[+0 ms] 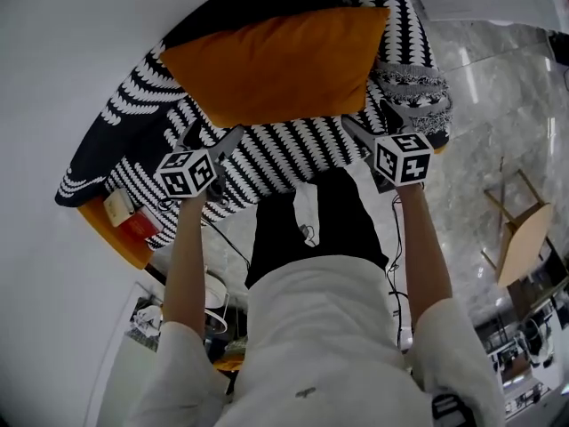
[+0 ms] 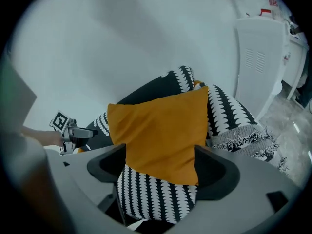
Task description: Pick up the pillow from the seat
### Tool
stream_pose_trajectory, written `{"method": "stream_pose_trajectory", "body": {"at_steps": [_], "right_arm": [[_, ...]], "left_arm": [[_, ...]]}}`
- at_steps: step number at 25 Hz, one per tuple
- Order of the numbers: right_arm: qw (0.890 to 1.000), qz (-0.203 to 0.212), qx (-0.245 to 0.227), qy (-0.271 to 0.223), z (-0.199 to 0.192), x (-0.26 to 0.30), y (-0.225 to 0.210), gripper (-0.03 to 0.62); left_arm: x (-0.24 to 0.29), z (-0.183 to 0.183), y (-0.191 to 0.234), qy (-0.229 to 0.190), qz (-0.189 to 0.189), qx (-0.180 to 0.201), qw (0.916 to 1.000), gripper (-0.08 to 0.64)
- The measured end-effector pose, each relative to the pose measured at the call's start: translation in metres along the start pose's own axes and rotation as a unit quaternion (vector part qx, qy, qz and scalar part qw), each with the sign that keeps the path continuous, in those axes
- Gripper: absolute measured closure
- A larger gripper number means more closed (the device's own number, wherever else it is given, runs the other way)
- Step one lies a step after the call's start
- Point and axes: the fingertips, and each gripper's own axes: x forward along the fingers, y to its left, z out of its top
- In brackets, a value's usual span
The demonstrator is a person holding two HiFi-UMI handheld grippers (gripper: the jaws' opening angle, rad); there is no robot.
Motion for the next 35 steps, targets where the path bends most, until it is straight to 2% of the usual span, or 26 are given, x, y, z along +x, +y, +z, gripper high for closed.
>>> {"method": "stream_pose_trajectory", "body": {"at_steps": [8,17,24,35], "right_arm": [[1.000,-0.008,0.015,0.004,0.007,0.054,-0.030,0.152],[0.999,-0.031,0.022,0.012,0.011,0.098,-0.076,0.136],[1.000,-0.009,0.018,0.023,0.013,0.124,-0.094,0.123],[0.998,0.034,-0.033,0.047,0.025,0.149,-0.107,0.123]], "left_arm": [[0.036,-0.005,0.034,0.029,0.015,0.002,0.9995,-0.025],[0.069,0.007,0.077,0.029,0.042,-0.015,0.9986,-0.031],[0.087,0.008,0.099,0.047,0.049,-0.017,0.9975,-0.031],[0.103,0.009,0.098,0.083,0.012,0.019,0.9963,-0.029]]}}
